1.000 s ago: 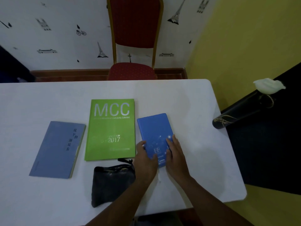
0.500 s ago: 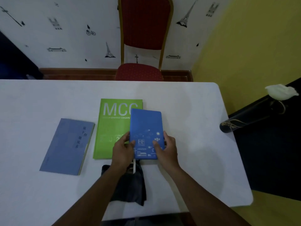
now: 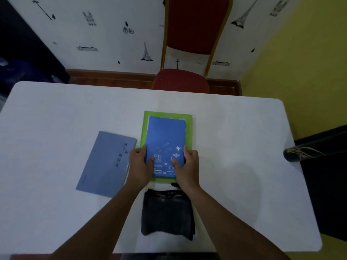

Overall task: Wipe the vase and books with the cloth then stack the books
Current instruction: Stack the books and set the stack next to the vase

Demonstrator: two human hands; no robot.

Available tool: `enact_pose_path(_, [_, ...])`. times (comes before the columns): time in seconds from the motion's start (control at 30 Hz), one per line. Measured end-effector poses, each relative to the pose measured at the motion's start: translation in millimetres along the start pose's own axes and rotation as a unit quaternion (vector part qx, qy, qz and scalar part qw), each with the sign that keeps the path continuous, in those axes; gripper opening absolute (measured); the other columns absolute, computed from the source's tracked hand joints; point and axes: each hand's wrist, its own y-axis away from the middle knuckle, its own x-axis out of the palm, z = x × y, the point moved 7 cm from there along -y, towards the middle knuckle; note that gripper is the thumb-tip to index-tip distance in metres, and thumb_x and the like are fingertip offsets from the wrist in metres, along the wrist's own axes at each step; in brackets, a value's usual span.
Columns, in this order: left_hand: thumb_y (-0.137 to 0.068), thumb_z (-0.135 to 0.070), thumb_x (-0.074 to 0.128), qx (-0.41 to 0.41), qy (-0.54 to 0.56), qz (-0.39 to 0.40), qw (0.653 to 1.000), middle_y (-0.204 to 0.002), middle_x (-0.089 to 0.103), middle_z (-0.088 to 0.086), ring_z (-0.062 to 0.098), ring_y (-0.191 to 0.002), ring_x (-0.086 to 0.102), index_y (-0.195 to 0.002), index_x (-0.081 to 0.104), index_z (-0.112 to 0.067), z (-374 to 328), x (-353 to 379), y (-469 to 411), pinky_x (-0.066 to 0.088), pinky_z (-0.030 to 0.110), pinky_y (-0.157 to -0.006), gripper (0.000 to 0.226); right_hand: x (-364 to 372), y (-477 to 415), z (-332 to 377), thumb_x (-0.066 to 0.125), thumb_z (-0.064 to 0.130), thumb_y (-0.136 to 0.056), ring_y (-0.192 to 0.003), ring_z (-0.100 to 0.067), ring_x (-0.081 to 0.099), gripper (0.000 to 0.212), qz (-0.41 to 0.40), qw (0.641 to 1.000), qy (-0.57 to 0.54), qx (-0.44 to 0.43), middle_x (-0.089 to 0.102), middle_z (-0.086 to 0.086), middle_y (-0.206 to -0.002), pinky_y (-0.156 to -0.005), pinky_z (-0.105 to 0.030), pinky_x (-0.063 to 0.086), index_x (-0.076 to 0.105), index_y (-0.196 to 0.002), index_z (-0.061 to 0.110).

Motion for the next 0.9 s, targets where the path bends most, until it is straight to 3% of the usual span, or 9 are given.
enact_pose_path(0.1, [-0.096, -0.008, 0.065, -0.018, 0.003, 0.000, 1.000, -0.120, 0.042, 0.017, 0.020, -0.108, 0.040, -0.141, 0.049, 0.001, 1, -2, -1, 0.039, 0.028, -0.098, 0.048, 3, -1, 1, 0.073, 0.026, -0.094, -0.119, -0.021, 0.054, 0.065, -0.004, 1.000, 0.013, -0.008, 0.044, 0.000, -0.121, -0.105, -0.042, 0.052, 0.043, -0.149, 0.010])
enact_pose_path(0.23, [-0.097, -0.009, 0.065, -0.015, 0.015, 0.005, 1.000, -0.117, 0.041, 0.012, 0.014, -0.107, 0.039, -0.143, 0.047, 0.000, 1, -5, 2, 0.031, 0.013, -0.089, 0.051, 2, 1, 2, 0.073, 0.025, -0.094, -0.121, -0.020, 0.053, 0.067, -0.007, 1.000, 0.015, -0.003, 0.045, 0.000, -0.122, -0.107, -0.040, 0.051, 0.041, -0.151, 0.010])
enact_pose_path(0.3, [-0.097, -0.010, 0.065, -0.013, 0.016, 0.008, 1.000, -0.120, 0.042, 0.014, 0.015, -0.108, 0.039, -0.145, 0.045, 0.000, 2, -5, 3, 0.030, 0.012, -0.090, 0.052, 4, 4, 2, 0.072, 0.025, -0.095, -0.121, -0.020, 0.053, 0.068, -0.002, 1.000, 0.017, -0.005, 0.044, 0.000, -0.123, -0.107, -0.040, 0.051, 0.040, -0.152, 0.011])
enact_pose_path(0.47, [-0.096, -0.013, 0.066, -0.003, 0.004, 0.014, 1.000, -0.116, 0.043, 0.012, 0.017, -0.107, 0.040, -0.140, 0.050, 0.002, 3, -7, 1, 0.036, 0.025, -0.094, 0.049, 2, 7, 10, 0.072, 0.024, -0.094, -0.130, -0.020, 0.042, 0.073, -0.023, 0.998, 0.057, 0.000, 0.043, -0.003, -0.136, -0.113, -0.044, 0.044, 0.033, -0.155, 0.015])
enact_pose_path(0.53, [-0.096, -0.013, 0.066, 0.009, -0.007, 0.001, 1.000, -0.109, 0.043, 0.007, 0.020, -0.104, 0.044, -0.133, 0.054, 0.002, 8, -15, 2, 0.043, 0.034, -0.094, 0.042, 1, 18, 28, 0.071, 0.018, -0.090, -0.134, -0.021, 0.035, 0.085, -0.076, 0.991, 0.097, -0.042, 0.040, -0.005, -0.146, -0.115, -0.040, 0.034, 0.022, -0.159, 0.018])
enact_pose_path(0.6, [-0.096, -0.011, 0.064, 0.008, -0.026, -0.026, 0.999, -0.104, 0.050, 0.010, 0.028, -0.102, 0.051, -0.127, 0.057, 0.003, 22, -30, 2, 0.047, 0.044, -0.093, 0.035, 12, 35, 54, 0.067, 0.010, -0.088, -0.134, -0.020, 0.038, 0.082, -0.099, 0.983, 0.098, -0.121, 0.042, -0.004, -0.148, -0.114, -0.036, 0.031, 0.025, -0.159, 0.016])
enact_pose_path(0.67, [-0.095, -0.011, 0.063, -0.014, -0.062, -0.044, 0.997, -0.109, 0.057, 0.016, 0.033, -0.105, 0.054, -0.127, 0.058, 0.000, 43, -50, 2, 0.044, 0.043, -0.091, 0.035, 39, 51, 71, 0.059, 0.007, -0.090, -0.127, -0.020, 0.048, 0.066, -0.055, 0.980, 0.068, -0.178, 0.050, -0.003, -0.138, -0.111, -0.037, 0.041, 0.038, -0.152, 0.014])
enact_pose_path(0.77, [-0.092, -0.011, 0.065, -0.041, -0.120, -0.065, 0.990, -0.120, 0.060, 0.021, 0.039, -0.110, 0.055, -0.128, 0.058, -0.001, 72, -82, 6, 0.044, 0.047, -0.093, 0.039, 85, 72, 81, 0.052, 0.003, -0.092, -0.115, -0.021, 0.055, 0.045, 0.050, 0.980, 0.042, -0.188, 0.058, -0.005, -0.121, -0.101, -0.042, 0.050, 0.058, -0.135, 0.013])
enact_pose_path(0.9, [-0.089, -0.011, 0.064, -0.104, -0.140, -0.075, 0.982, -0.132, 0.053, 0.029, 0.048, -0.121, 0.051, -0.136, 0.047, 0.003, 107, -108, 18, 0.045, 0.060, -0.102, 0.052, 140, 100, 85, 0.052, 0.007, -0.095, -0.139, -0.018, 0.039, 0.055, 0.174, 0.973, 0.057, -0.137, 0.041, -0.005, -0.149, -0.115, -0.040, 0.042, 0.041, -0.148, 0.016])
